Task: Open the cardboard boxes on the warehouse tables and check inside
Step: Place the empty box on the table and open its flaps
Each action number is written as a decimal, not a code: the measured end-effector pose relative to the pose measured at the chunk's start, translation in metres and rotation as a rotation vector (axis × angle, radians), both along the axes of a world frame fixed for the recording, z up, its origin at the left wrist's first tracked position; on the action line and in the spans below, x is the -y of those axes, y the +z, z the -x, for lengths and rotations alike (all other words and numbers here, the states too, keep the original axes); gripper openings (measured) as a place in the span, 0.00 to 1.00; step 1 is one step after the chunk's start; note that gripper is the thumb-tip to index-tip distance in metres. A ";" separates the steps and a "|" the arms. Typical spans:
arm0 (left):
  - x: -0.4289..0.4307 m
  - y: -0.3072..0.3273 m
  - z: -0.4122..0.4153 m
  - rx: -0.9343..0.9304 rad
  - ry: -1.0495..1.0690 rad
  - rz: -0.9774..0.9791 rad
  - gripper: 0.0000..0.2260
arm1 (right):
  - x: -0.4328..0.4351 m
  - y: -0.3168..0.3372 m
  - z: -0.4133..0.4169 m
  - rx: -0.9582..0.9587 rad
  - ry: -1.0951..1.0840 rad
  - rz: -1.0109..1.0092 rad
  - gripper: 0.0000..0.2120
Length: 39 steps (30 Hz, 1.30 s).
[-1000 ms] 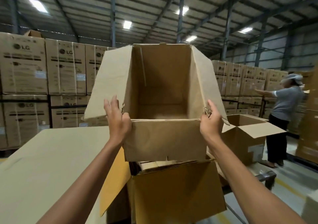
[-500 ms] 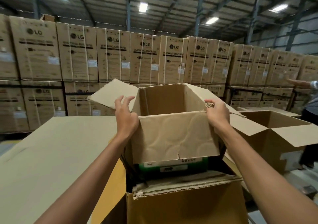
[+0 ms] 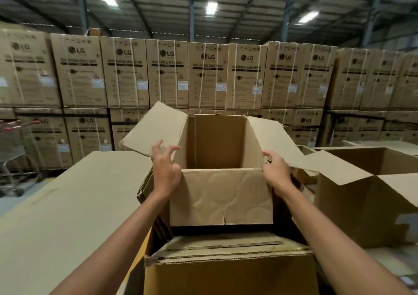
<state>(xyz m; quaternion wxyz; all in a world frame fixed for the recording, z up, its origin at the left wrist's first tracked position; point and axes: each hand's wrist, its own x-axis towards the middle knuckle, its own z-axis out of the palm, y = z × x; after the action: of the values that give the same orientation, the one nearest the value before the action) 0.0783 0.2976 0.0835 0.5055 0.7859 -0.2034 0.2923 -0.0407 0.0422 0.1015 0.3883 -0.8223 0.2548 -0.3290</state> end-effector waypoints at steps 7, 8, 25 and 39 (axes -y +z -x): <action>0.011 -0.024 0.030 -0.078 0.044 0.048 0.19 | 0.017 -0.024 0.021 -0.055 0.092 0.019 0.29; 0.010 -0.023 0.033 -0.067 0.038 0.057 0.19 | 0.019 -0.023 0.024 -0.051 0.087 0.008 0.28; -0.004 -0.062 0.010 -0.445 0.034 -0.556 0.17 | 0.039 -0.045 0.009 -0.525 0.157 0.185 0.22; 0.018 -0.031 0.031 -0.101 0.388 -1.014 0.13 | 0.047 0.003 0.042 -0.373 0.275 0.401 0.10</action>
<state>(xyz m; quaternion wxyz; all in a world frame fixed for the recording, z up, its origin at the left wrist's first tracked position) 0.0474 0.2797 0.0527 0.0090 0.9674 -0.1456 0.2072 -0.0829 -0.0051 0.1049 0.2056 -0.9555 0.1380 -0.1604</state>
